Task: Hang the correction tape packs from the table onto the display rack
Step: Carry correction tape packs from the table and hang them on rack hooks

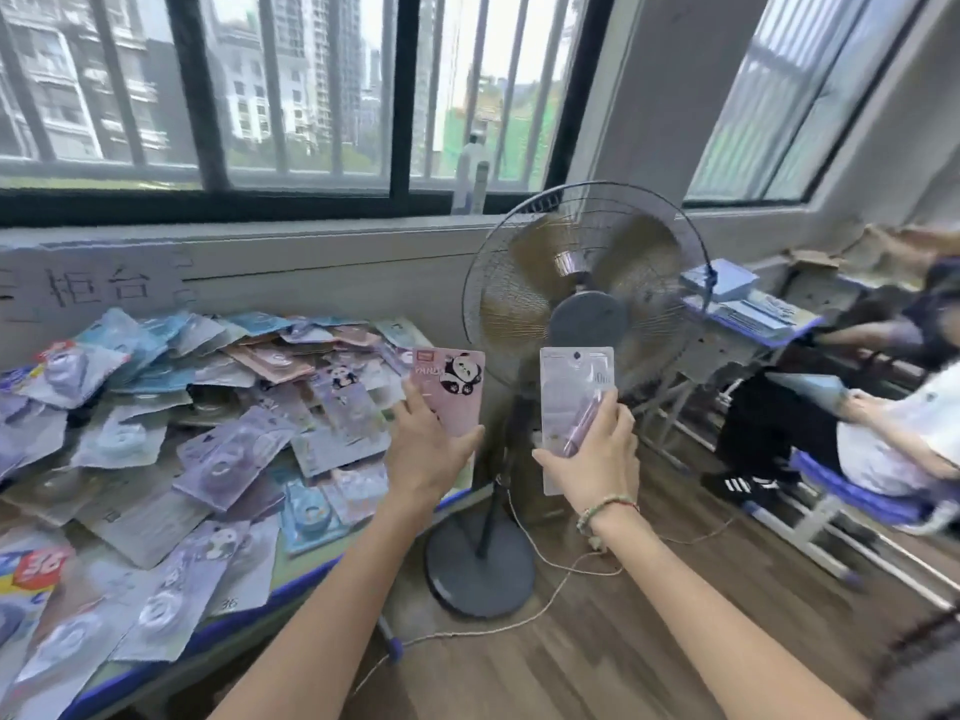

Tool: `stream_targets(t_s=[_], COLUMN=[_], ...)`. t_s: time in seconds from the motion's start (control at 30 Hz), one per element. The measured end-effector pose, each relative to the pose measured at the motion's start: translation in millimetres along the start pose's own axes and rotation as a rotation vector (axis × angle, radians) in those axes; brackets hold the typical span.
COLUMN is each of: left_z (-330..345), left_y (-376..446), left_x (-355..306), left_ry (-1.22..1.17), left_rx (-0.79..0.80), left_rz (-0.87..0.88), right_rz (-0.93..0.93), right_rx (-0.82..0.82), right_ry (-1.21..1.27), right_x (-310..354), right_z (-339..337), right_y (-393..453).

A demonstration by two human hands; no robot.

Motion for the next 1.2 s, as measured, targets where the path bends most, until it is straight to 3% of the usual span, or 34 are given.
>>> stream_targets(t_s=[0.3, 0.53, 0.63, 0.93, 1.2], left_z=[107.9, 207.3, 244.6, 328.8, 394.2], left_y=[-81.5, -218.3, -283.8, -455.8, -541.3], left_x=[-143.2, -269.3, -313.5, -423.6, -505.9], left_ry=[0.018, -0.038, -0.016, -0.154, -0.188], left_rx=[0.276, 0.53, 0.564, 0.736, 0.742], left_rz=[0.344, 0.547, 0.618, 0.683, 0.748], right_rz=[0.344, 0.648, 0.749, 0.923, 1.002], right_rx=[-0.254, -0.471, -0.531, -0.656, -0.747], right_ry=[-0.073, -0.126, -0.159, -0.208, -0.223], right_x=[-151.7, -288.2, -345.9, -493.1, -592.6], right_z=[-121.3, -224.2, -268.7, -380.3, -445.6], right_y=[-64.9, -166.2, -215.1, -340.0, -385.4])
Point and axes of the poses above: each hand's wrist, its own y-axis towards the middle knuckle, its own z-axis out of the palm, x = y × z, the point moved 1 cm from there along y, towards the middle knuckle, and after that the axes turned 6 degrees about x, right-handed, at the moved point
